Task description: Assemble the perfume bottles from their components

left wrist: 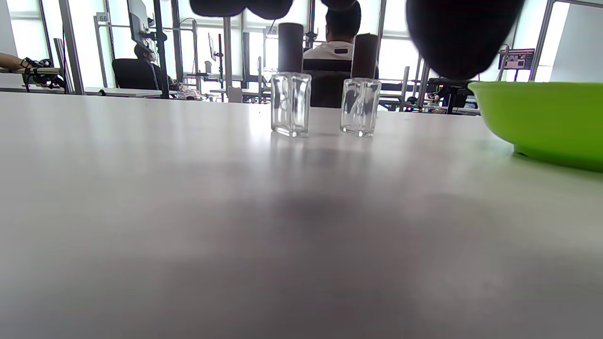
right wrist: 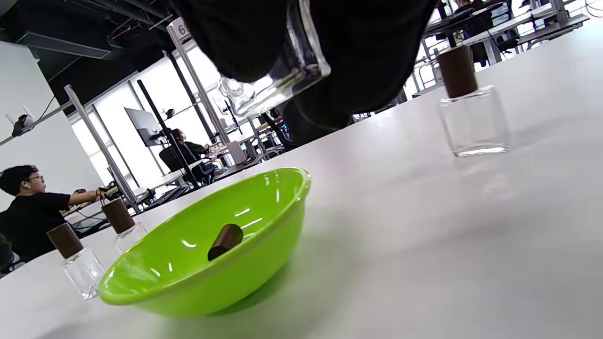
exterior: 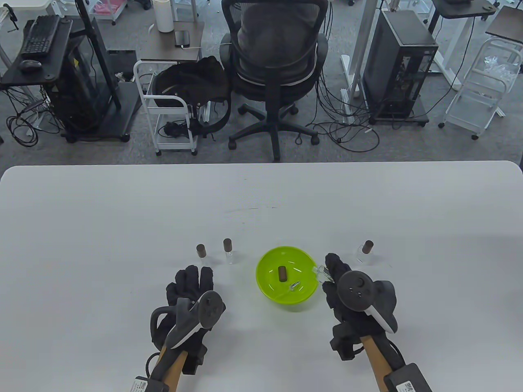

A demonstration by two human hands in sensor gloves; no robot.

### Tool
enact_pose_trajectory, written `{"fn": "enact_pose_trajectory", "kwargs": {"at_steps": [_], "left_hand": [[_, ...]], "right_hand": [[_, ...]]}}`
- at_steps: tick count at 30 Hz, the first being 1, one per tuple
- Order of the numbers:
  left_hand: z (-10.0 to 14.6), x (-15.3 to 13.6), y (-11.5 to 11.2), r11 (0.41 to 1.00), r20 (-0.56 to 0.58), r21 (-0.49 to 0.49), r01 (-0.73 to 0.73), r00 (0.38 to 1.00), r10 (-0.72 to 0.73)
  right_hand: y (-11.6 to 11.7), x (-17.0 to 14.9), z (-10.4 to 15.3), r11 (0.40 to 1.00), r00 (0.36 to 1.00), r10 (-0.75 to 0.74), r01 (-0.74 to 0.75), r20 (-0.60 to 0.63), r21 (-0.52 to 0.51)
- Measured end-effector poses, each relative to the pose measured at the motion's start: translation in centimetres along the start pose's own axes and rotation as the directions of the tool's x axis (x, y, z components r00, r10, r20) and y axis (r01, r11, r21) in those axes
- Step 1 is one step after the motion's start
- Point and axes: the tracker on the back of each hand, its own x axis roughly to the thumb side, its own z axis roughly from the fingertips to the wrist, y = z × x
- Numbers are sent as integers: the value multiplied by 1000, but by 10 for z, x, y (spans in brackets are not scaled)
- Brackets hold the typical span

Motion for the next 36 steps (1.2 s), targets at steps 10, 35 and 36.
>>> {"fn": "enact_pose_trajectory", "kwargs": {"at_steps": [10, 35, 36], "left_hand": [[-8, 25, 7, 1000, 52, 0, -11, 999, 11], [-100, 216, -19, 931, 281, -178, 319, 923, -263], [-101, 216, -19, 928, 277, -211, 307, 929, -244]], "right_hand": [[8, -66, 15, 970, 966, -244, 243, -82, -27], [7, -85, 16, 927, 919, -376, 372, -121, -54], [7, -86, 16, 925, 917, -379, 375, -124, -54]]}}
